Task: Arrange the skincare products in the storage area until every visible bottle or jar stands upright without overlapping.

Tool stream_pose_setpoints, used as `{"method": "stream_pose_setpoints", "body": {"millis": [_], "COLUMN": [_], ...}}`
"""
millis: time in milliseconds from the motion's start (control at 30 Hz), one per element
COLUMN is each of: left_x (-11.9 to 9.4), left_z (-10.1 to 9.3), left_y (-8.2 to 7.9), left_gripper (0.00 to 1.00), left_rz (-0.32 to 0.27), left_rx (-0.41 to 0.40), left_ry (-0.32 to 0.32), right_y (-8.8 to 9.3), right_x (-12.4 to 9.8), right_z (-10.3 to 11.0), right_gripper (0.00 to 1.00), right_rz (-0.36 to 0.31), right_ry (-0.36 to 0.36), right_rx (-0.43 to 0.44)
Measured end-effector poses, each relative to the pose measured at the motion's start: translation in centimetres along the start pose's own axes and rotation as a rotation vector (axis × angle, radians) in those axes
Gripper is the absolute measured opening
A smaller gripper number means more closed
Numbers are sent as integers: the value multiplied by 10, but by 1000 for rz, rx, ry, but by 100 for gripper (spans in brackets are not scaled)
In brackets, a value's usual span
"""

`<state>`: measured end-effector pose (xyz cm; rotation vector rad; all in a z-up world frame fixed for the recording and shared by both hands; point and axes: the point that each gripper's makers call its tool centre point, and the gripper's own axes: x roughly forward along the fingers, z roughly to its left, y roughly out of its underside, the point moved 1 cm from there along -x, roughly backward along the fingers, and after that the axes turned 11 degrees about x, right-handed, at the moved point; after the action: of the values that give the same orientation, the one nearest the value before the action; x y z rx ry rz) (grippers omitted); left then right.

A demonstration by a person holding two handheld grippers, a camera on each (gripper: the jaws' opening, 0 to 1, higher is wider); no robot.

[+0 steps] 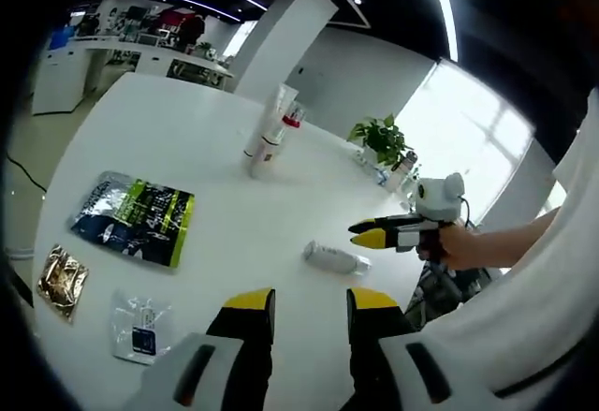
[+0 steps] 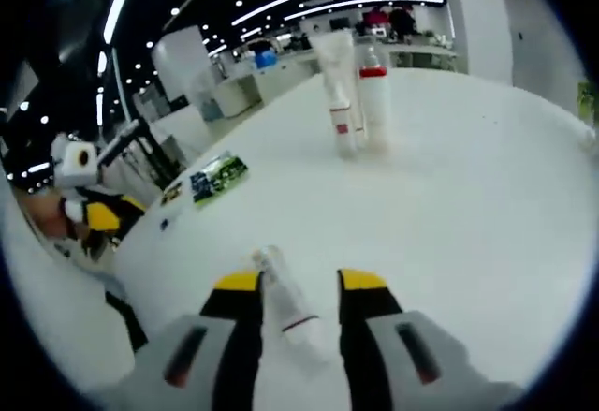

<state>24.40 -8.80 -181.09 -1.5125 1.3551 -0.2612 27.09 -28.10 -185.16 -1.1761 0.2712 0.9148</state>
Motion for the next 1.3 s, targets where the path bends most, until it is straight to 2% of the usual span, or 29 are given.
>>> {"method": "stream_pose_setpoints", "body": {"millis": [67,267,500,600,667,733,767,833,933,1000,1067,1267,1300], "left_x": [0,-3,-15,-18,-19,-20,-21,-21,-19,-18,-17,-9,-9], "left_z": [0,-1,5,6,6,6,6,5,3,-1,-3,-8,-9], "left_y": [-1,1,8,12,13,14,13,13,12,4,-5,0,2], "left_gripper": [31,31,31,31,31,31,31,30,31,32,34,38,38], "left_rz": [-7,-20,-42,-43,-41,-43,-47,-52,-65,-116,-160,-119,-114], "left_rx": [-2,-13,-46,-59,-59,-62,-64,-71,-90,-156,-220,-247,-262], "left_ry": [-3,-19,-62,-71,-75,-78,-80,-79,-68,-38,-16,17,28], "right_y": [8,19,34,42,41,41,42,42,37,34,27,13,12], "right_x": [4,18,26,25,25,24,24,24,24,22,21,15,13], "right_z": [2,8,4,-3,0,-2,0,1,10,16,30,73,81], "right_gripper": [30,30,26,20,20,19,19,19,18,18,18,18,18], "right_rz": [44,112,211,272,270,283,287,306,292,277,241,159,162], "right_ry": [2,-34,-1,37,28,30,32,19,-2,-18,-73,-212,-231], "right_rx": [-37,-92,-183,-336,-357,-413,-406,-468,-543,-544,-574,-704,-727]}}
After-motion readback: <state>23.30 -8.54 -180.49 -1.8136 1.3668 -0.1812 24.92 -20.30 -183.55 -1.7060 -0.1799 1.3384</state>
